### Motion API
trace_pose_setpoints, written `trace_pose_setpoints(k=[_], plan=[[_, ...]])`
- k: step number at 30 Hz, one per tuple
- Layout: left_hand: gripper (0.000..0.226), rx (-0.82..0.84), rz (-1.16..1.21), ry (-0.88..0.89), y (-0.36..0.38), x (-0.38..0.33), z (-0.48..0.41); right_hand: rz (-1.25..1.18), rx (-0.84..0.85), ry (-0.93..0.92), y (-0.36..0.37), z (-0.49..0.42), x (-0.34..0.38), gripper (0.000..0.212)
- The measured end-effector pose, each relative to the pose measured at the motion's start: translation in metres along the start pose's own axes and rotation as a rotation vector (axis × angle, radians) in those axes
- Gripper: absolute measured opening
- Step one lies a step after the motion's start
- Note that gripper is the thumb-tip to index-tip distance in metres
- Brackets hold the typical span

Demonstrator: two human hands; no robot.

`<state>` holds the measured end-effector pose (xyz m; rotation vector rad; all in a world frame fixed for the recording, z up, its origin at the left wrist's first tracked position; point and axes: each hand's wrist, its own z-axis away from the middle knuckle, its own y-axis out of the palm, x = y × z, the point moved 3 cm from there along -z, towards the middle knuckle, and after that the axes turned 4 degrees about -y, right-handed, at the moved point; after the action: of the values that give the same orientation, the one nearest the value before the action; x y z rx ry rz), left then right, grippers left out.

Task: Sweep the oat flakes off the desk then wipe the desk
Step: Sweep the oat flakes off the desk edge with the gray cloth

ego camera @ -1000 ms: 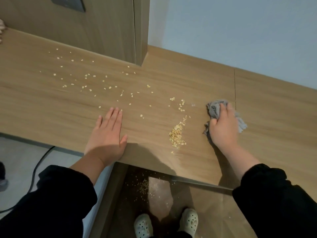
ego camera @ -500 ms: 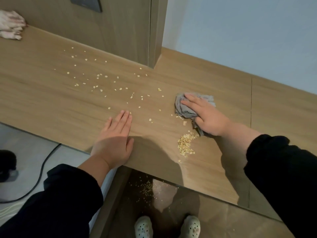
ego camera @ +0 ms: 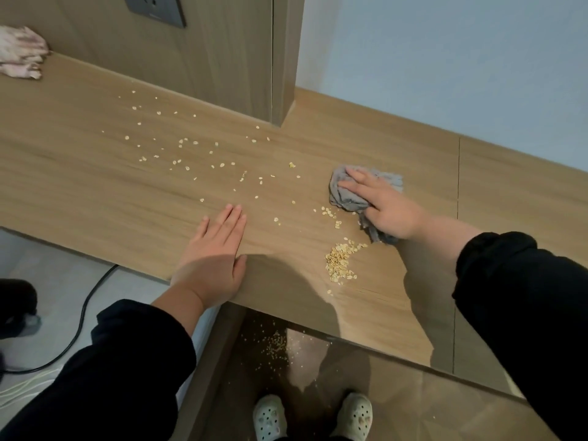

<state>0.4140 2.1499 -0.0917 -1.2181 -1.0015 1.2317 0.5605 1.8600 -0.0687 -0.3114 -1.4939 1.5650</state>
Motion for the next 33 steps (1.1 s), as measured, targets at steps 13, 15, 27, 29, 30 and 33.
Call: trace_pose_setpoints(k=[13,15,27,29,30,33], plan=[[0.072,-0.014,0.023,-0.001,-0.001,-0.003,0.002,0.065,-0.291,0.403,0.037,0.047,0.041,0.063],[0.072,-0.019,0.017,-0.003,-0.001,-0.004,0.003,0.048,-0.253,0.338,0.049,0.048,0.064,0.063],[0.066,-0.061,0.027,0.05,0.002,0.0,0.002,0.031,-0.289,0.519,0.019,0.036,-0.003,0.064],[0.066,-0.057,0.016,0.046,0.001,-0.001,0.002,0.004,-0.207,0.331,0.021,0.012,0.02,0.064],[0.067,-0.057,0.007,0.041,0.001,-0.001,0.003,-0.011,-0.16,0.232,0.021,0.002,0.03,0.064],[0.069,-0.049,0.001,0.031,0.0,-0.002,0.003,-0.042,-0.038,0.042,0.016,-0.01,0.041,0.065]])
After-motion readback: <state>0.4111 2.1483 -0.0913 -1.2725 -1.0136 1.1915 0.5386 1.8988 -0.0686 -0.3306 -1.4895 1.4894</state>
